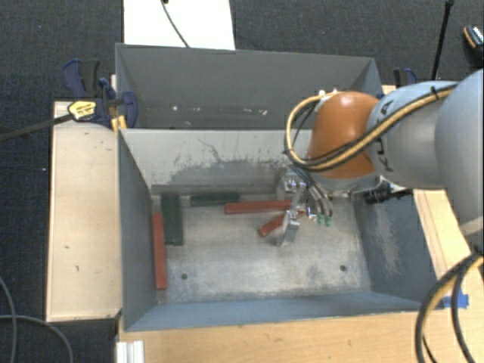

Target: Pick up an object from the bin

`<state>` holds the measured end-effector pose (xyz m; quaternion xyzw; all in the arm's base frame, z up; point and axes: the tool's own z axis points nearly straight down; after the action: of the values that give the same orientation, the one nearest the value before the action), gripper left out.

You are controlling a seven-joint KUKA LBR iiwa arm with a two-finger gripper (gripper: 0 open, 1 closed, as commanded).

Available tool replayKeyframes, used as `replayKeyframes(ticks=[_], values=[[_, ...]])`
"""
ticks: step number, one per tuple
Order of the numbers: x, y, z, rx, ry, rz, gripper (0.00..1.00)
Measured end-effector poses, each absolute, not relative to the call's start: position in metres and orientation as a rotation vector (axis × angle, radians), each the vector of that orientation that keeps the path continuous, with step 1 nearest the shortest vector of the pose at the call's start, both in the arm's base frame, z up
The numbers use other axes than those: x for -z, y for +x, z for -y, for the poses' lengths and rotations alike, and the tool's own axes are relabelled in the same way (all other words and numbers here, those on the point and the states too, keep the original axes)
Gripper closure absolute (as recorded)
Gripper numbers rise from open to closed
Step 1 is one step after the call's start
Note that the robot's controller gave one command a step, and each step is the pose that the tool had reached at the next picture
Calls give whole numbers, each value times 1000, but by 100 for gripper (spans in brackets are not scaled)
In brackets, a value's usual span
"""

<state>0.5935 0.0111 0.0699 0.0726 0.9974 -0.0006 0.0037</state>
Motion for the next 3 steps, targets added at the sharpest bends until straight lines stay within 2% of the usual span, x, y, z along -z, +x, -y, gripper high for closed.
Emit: replayKeyframes(ticks=[1, 2, 3], values=[[-74, 593, -15, -2, 227, -3126, 100], [-223, 579, -39, 0, -359, -3111, 100], [-166, 531, -43, -3, -445, -3116, 100]])
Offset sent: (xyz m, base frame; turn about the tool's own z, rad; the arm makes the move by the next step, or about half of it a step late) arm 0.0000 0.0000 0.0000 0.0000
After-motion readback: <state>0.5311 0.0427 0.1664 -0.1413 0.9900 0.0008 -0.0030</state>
